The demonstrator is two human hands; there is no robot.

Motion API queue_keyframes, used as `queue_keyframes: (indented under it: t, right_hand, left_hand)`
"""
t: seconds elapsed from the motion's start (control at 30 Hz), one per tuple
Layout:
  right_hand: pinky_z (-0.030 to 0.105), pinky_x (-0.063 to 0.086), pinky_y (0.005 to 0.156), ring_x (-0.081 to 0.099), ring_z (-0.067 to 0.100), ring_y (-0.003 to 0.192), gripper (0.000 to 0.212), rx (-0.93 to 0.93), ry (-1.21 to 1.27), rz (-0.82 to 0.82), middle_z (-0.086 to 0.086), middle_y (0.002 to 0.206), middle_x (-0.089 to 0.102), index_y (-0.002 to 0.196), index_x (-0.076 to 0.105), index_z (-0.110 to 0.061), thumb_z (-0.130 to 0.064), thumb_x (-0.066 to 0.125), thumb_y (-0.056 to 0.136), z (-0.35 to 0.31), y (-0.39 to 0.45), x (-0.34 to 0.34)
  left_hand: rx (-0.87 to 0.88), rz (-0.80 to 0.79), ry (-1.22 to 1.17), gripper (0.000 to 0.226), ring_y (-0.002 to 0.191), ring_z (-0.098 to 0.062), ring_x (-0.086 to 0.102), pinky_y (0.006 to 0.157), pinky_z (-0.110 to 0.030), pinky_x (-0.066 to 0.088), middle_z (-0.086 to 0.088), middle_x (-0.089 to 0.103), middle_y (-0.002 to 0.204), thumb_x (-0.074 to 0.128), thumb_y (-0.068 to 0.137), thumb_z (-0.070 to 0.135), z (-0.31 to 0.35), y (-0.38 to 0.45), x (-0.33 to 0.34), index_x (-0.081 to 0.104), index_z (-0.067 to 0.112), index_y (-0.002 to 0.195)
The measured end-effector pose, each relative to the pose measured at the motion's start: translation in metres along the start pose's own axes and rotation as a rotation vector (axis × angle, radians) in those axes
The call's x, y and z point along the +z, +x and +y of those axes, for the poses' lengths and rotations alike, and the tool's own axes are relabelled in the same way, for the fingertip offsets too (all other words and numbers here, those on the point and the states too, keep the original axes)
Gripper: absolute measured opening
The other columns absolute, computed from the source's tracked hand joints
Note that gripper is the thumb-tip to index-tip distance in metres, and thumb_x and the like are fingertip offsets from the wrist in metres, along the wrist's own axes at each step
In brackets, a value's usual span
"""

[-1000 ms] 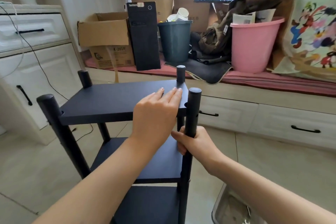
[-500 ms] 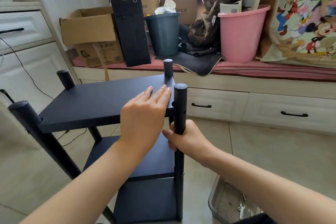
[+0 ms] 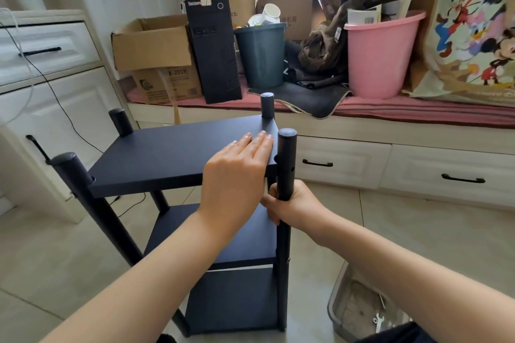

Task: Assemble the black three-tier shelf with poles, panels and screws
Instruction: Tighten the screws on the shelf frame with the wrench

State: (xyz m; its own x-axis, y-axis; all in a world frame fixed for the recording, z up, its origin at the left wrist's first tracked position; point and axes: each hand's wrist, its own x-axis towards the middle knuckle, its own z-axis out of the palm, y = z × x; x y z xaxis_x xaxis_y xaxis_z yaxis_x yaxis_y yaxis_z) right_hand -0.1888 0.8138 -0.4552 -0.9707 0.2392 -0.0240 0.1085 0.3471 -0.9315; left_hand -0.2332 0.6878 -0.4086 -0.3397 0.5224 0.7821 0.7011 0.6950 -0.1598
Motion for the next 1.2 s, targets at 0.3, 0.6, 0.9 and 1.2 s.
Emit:
queue_keyframes:
  t: [0.3, 0.6, 0.9, 1.2]
  right_hand:
    - [0.014, 0.046, 0.047, 0.051, 0.009, 0.045, 0.033, -0.033, 0.071, 0.135, -0.001, 0.050, 0.056, 0.064, 0.054, -0.010, -0.023, 0.064, 0.093, 0.004, 0.025, -0.004]
    - [0.026, 0.045, 0.058, 0.052, 0.016, 0.057, 0.037, -0.064, 0.086, 0.253, 0.014, 0.066, 0.059, 0.079, 0.060, 0.007, -0.026, 0.064, 0.094, 0.013, 0.036, -0.012]
    - [0.032, 0.055, 0.080, 0.067, 0.015, 0.083, 0.012, -0.141, 0.010, 0.084, 0.002, 0.086, 0.072, 0.091, 0.066, -0.008, -0.018, 0.071, 0.088, 0.020, 0.019, -0.035]
    - [0.019, 0.053, 0.080, 0.069, 0.007, 0.100, 0.028, -0.152, 0.066, 0.078, 0.001, 0.108, 0.074, 0.123, 0.067, -0.012, -0.004, 0.058, 0.097, 0.035, -0.022, -0.053]
  left_hand:
    - [0.001, 0.033, -0.032, 0.034, 0.102, -0.030, 0.073, 0.075, -0.039, 0.061, -0.006, 0.075, 0.111, 0.081, 0.079, 0.004, -0.010, 0.024, 0.026, 0.077, 0.009, 0.112]
    - [0.017, 0.090, -0.071, 0.037, 0.102, -0.029, 0.073, 0.077, -0.039, 0.061, -0.004, 0.076, 0.111, 0.083, 0.077, 0.005, -0.003, 0.033, 0.047, 0.077, 0.010, 0.113]
    - [-0.002, -0.001, -0.085, 0.042, 0.113, -0.031, 0.068, 0.098, -0.045, 0.051, -0.008, 0.072, 0.121, 0.065, 0.081, 0.012, 0.002, 0.032, 0.038, 0.072, 0.009, 0.122]
    - [0.044, 0.106, -0.094, 0.035, 0.106, -0.029, 0.072, 0.092, -0.044, 0.053, -0.006, 0.075, 0.115, 0.078, 0.082, 0.020, 0.010, 0.024, 0.037, 0.075, 0.011, 0.116]
